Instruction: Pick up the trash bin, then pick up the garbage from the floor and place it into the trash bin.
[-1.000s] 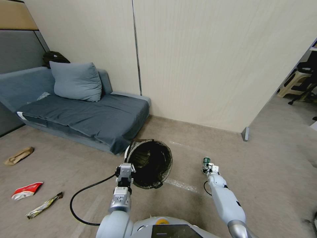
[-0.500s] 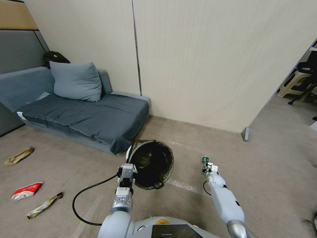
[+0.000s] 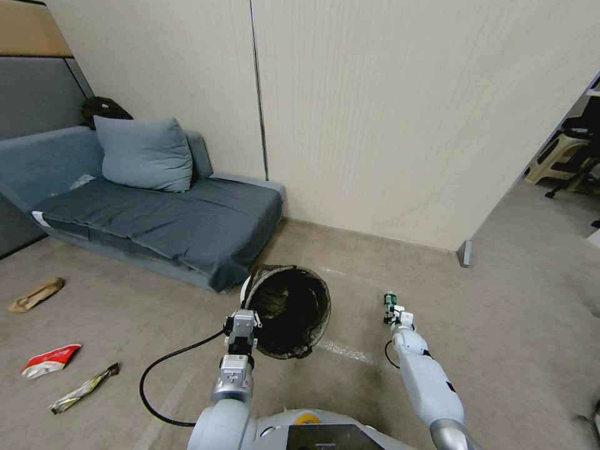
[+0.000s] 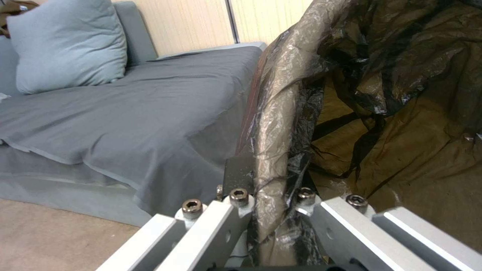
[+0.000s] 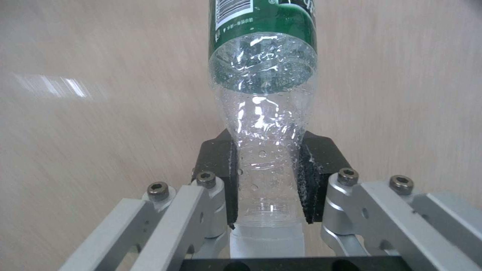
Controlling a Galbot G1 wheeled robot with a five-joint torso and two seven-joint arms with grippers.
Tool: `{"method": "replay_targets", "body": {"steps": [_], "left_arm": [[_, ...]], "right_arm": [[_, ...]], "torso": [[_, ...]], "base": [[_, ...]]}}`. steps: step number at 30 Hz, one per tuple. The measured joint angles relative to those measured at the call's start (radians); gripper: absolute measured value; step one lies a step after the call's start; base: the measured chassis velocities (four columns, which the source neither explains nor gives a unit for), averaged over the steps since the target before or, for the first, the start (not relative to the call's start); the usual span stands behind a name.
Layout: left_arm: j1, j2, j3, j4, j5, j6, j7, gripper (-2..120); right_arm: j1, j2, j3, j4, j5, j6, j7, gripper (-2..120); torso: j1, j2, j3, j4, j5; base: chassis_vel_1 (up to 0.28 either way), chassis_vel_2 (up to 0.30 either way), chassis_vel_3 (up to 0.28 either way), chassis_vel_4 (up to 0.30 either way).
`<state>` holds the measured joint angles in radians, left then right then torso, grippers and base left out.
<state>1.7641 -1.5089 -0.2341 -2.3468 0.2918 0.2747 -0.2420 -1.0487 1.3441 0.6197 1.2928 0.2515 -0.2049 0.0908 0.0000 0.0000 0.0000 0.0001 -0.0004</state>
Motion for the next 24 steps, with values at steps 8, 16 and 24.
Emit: {"method": "replay_targets", "body": {"steps": [8,16,24], "left_arm": [[-0.002,0.008,0.003,0.008,-0.017,0.006,0.0,0],[-0.01,0.017,0.019,0.012,-0.042,0.018,0.0,0],[-0.018,0.01,0.036,0.02,-0.056,0.024,0.001,0]], "right_arm": [[-0.179,0.002,-0.017,0.389,0.03,0.17,-0.132,22],[-0.317,-0.019,-0.059,0.675,0.04,0.355,-0.358,22],[-0.431,-0.074,-0.15,0.853,0.049,0.433,-0.541,22]], "torso": [[0.0,0.0,0.0,-0.0003,-0.0002],[0.0,0.0,0.0,-0.0001,0.0005],[0.0,0.0,0.0,-0.0002,0.0001]], "base": [[0.0,0.0,0.0,0.0],[0.0,0.0,0.0,0.0],[0.0,0.0,0.0,0.0]]}}
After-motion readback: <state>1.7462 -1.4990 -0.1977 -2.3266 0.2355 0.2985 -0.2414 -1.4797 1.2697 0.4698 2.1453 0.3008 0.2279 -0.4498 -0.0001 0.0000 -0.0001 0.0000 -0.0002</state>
